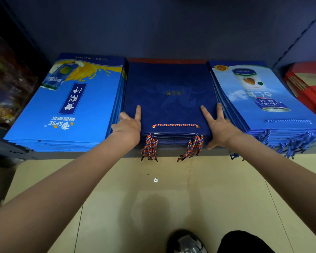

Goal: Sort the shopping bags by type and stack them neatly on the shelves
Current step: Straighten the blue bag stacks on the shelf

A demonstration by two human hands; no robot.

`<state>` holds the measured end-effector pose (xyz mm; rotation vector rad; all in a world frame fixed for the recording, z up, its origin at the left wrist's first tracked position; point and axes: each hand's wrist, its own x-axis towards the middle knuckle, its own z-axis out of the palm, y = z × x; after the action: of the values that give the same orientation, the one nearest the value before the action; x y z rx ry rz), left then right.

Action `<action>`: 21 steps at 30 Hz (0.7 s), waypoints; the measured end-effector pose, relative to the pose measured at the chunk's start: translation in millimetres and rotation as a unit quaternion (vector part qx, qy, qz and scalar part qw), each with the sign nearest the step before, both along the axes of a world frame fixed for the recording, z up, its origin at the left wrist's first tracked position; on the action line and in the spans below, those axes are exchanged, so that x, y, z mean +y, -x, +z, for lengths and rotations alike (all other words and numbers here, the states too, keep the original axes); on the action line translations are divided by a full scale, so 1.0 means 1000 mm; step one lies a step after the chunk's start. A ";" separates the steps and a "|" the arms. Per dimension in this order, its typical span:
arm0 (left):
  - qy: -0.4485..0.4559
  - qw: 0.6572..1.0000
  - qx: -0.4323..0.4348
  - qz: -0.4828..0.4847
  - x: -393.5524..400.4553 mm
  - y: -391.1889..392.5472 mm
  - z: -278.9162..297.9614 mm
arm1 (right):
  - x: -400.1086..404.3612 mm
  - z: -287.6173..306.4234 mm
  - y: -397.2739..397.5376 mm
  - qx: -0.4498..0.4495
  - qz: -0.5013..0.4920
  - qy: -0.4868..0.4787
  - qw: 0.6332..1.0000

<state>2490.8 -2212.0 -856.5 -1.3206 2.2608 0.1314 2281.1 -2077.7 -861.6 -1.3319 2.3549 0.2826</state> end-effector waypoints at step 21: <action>-0.019 1.000 0.004 0.003 -0.004 -0.006 0.007 | 0.002 0.011 -0.004 0.060 0.003 0.002 0.998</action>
<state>2496.9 -2215.8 -849.9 -1.3100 2.2506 0.1822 2284.7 -2076.0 -851.0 -1.3589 2.4511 0.3689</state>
